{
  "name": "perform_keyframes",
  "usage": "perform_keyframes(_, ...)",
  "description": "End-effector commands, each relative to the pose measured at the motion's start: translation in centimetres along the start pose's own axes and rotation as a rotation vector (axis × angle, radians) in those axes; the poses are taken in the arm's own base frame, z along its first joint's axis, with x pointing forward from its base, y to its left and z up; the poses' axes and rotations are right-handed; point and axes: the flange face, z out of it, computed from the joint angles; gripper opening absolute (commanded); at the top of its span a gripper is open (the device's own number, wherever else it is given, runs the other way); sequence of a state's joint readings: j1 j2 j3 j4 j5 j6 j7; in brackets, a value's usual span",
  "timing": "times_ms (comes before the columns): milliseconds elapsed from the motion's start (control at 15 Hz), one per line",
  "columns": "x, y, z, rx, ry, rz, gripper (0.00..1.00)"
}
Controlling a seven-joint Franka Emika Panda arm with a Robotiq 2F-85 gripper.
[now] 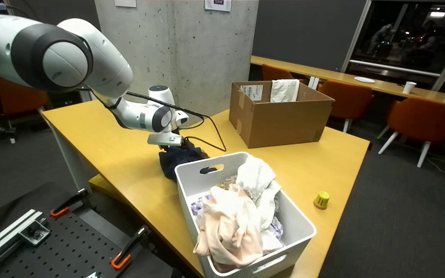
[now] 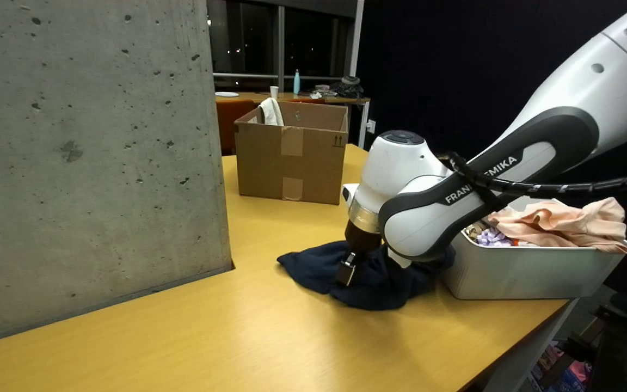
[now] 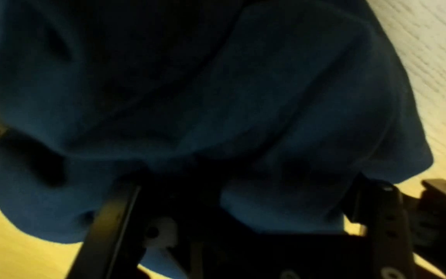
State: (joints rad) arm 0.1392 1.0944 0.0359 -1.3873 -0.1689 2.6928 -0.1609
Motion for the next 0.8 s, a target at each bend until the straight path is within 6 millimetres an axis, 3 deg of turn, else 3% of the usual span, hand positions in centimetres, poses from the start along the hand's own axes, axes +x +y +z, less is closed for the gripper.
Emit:
perform_keyframes(0,0.8,0.4,0.7,0.020,-0.001,0.007,0.42)
perform_keyframes(267,1.4,0.7,-0.6,0.088,0.016,0.047,0.13)
perform_keyframes(400,2.1,0.8,-2.4,0.157,0.040,0.080,0.02)
perform_keyframes(733,4.3,0.1,-8.3,0.276,0.126,0.112,0.04)
